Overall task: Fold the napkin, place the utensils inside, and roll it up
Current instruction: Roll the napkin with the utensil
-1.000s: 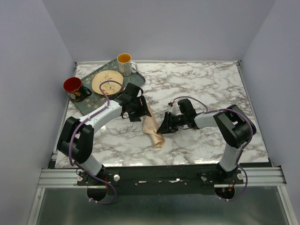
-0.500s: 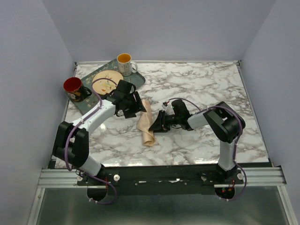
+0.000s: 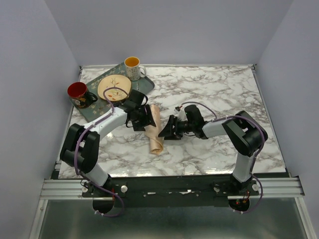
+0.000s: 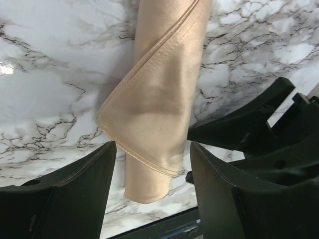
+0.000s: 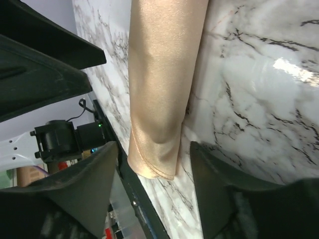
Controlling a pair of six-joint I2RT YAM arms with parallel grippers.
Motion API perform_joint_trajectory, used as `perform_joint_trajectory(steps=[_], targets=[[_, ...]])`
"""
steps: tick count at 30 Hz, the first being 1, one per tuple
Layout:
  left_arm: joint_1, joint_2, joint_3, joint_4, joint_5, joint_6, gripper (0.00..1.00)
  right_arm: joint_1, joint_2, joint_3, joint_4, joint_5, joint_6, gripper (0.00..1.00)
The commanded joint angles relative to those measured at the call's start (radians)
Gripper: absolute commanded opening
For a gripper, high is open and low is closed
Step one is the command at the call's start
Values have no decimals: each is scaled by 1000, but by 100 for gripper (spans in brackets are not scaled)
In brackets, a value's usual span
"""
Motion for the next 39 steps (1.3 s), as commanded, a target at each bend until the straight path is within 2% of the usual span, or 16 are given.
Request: perform_joint_trajectory(steps=[1, 5, 14, 18, 28, 35, 39], targets=[[-4, 27, -23, 24, -25, 11, 68, -7, -3, -27, -17, 0, -44, 63], [-3, 24, -69, 111, -13, -17, 66, -7, 41, -3, 8, -44, -28, 57], [-4, 81, -113, 246, 49, -44, 68, -4, 69, 25, 26, -64, -13, 56], [-4, 82, -156, 329, 89, -70, 70, 3, 98, 28, 65, -83, 18, 45], [-3, 44, -216, 412, 148, -136, 74, 18, 141, 74, 42, -90, 15, 45], [-1, -16, -186, 290, 43, -95, 78, 21, 137, 79, 20, -87, 1, 45], [0, -51, -152, 228, 10, -90, 81, 19, 123, 82, -18, -81, -31, 50]])
